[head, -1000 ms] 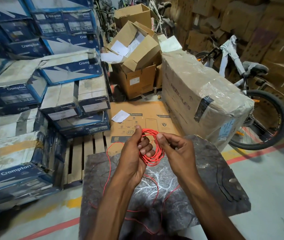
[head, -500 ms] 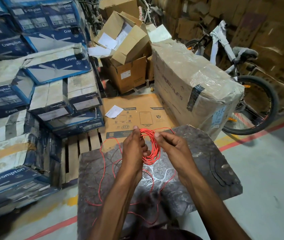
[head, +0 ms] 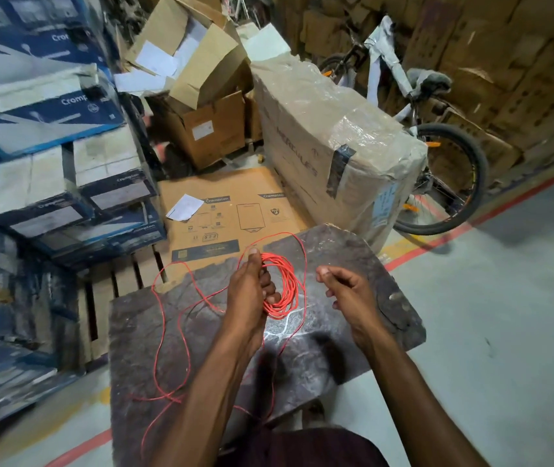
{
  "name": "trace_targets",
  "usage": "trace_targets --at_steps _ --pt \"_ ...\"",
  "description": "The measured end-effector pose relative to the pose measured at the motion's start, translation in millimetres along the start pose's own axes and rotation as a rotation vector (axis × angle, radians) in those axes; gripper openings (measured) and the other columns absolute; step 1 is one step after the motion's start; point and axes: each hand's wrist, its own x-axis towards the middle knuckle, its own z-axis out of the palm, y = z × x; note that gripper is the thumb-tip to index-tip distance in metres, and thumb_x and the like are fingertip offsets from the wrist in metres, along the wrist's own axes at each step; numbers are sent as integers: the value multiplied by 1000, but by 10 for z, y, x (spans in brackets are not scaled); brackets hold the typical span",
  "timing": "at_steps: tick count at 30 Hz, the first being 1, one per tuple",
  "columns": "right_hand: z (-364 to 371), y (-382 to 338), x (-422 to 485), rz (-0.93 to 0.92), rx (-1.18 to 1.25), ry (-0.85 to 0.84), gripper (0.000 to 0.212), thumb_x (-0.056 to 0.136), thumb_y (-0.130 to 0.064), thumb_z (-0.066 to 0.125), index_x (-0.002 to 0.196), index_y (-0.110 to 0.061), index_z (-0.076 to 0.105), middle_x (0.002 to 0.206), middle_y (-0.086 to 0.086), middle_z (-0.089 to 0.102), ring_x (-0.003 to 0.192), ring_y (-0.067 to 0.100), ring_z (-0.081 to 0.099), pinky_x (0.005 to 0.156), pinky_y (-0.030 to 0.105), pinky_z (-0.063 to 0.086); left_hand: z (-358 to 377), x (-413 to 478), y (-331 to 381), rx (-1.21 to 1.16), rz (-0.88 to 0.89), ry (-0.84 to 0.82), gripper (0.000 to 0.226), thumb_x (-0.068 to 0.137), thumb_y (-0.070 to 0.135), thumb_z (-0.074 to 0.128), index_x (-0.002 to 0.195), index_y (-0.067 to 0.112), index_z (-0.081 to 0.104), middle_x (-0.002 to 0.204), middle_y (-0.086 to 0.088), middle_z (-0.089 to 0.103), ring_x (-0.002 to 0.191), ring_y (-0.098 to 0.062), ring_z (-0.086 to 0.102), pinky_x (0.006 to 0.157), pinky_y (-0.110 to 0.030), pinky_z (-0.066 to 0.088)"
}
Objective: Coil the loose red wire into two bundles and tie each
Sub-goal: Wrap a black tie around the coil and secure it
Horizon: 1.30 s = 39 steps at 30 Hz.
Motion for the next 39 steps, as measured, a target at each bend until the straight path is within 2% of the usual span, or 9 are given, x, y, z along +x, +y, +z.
trace_targets --at_steps 5,9,12,16,22,26,31,34,39 --pt "-398 392 229 139 -11 131 13 94 -18 73 105 -12 76 85 -2 73 60 4 55 46 11 39 98 117 -316 -31 -102 -15 39 109 31 41 71 22 35 48 10 25 36 -2 23 35 -16 23" --pt "-702 638 415 216 -124 190 20 92 -15 75 107 -2 75 90 8 72 71 16 60 59 22 49 173 195 -567 -36 -153 -19 39 108 30 42 71 21 36 48 10 27 36 -2 23 35 -16 24" --pt "-918 814 527 227 -304 256 15 88 -17 78 97 -5 78 87 9 75 81 27 70 65 26 53 236 237 -724 -37 -181 -19 38 109 29 42 72 21 37 48 10 29 35 -2 25 34 -16 26" --pt "-1083 953 514 190 -601 278 13 86 -21 78 98 -15 80 100 7 79 101 29 72 80 24 44 297 305 -946 -31 -233 6 39 109 31 43 72 20 37 47 9 29 34 -2 24 32 -16 26" --pt "-1113 1012 491 84 -970 275 10 89 -29 72 92 -22 79 99 8 77 97 32 69 73 28 38 314 326 -1125 -28 -250 29 39 109 32 42 72 21 36 48 9 28 35 -2 24 33 -17 27" --pt "-1126 1070 518 68 -997 276 14 92 -26 65 89 -18 77 95 12 76 95 35 70 72 32 43 330 322 -1103 -19 -240 62 39 109 32 43 72 20 37 49 8 27 34 -3 24 33 -17 28" --pt "-1075 1038 513 62 -961 288 19 95 -23 58 85 -15 72 92 14 73 95 37 69 72 31 35 325 328 -1081 -7 -237 69 39 108 33 44 72 20 38 54 6 26 37 -4 24 34 -18 28" --pt "-975 963 496 49 -900 329 18 95 -29 56 90 -19 70 93 7 72 95 34 68 73 31 37 319 342 -1068 -17 -241 65 40 108 35 45 71 21 37 53 6 24 36 -4 23 35 -18 28" --pt "-762 799 327 -130 -660 314 6 94 -28 67 90 -23 66 82 -7 69 84 22 68 70 29 41 329 341 -984 -136 -282 30 41 107 35 44 70 19 36 49 7 26 34 -3 24 34 -18 28"
